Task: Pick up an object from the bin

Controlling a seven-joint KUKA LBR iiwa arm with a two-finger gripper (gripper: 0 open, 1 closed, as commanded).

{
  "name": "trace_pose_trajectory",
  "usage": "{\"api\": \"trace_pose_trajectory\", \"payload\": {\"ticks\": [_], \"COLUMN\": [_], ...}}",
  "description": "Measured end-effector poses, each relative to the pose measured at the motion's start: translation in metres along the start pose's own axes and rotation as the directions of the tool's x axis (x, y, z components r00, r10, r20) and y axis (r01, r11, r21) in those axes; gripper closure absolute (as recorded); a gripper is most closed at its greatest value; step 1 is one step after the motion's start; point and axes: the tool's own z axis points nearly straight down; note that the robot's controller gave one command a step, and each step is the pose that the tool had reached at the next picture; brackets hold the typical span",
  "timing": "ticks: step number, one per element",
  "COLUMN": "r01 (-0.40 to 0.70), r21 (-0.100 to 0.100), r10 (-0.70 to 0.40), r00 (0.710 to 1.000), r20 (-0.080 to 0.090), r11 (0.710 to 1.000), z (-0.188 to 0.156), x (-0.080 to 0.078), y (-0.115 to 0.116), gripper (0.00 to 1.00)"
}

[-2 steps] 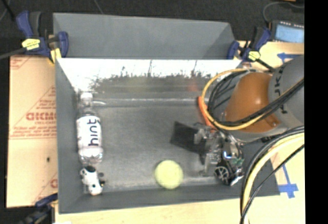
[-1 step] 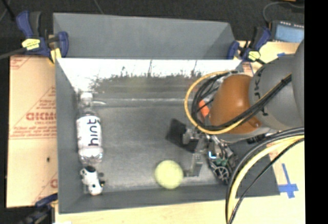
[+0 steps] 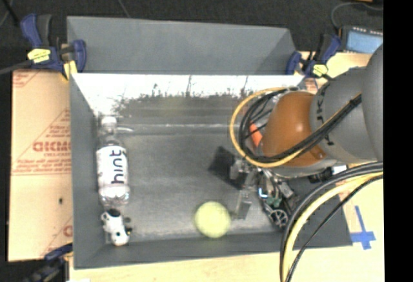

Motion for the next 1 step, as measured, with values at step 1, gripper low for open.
{"api": "trace_pose_trajectory", "payload": {"ticks": [1], "r01": [0.015], "r21": [0.001], "r10": [-0.015], "r00": [1.000], "r20": [-0.001], "r11": [1.000], "z": [-0.0001], "x": [0.0007], "y": [0.0007], "gripper": [0.00]}}
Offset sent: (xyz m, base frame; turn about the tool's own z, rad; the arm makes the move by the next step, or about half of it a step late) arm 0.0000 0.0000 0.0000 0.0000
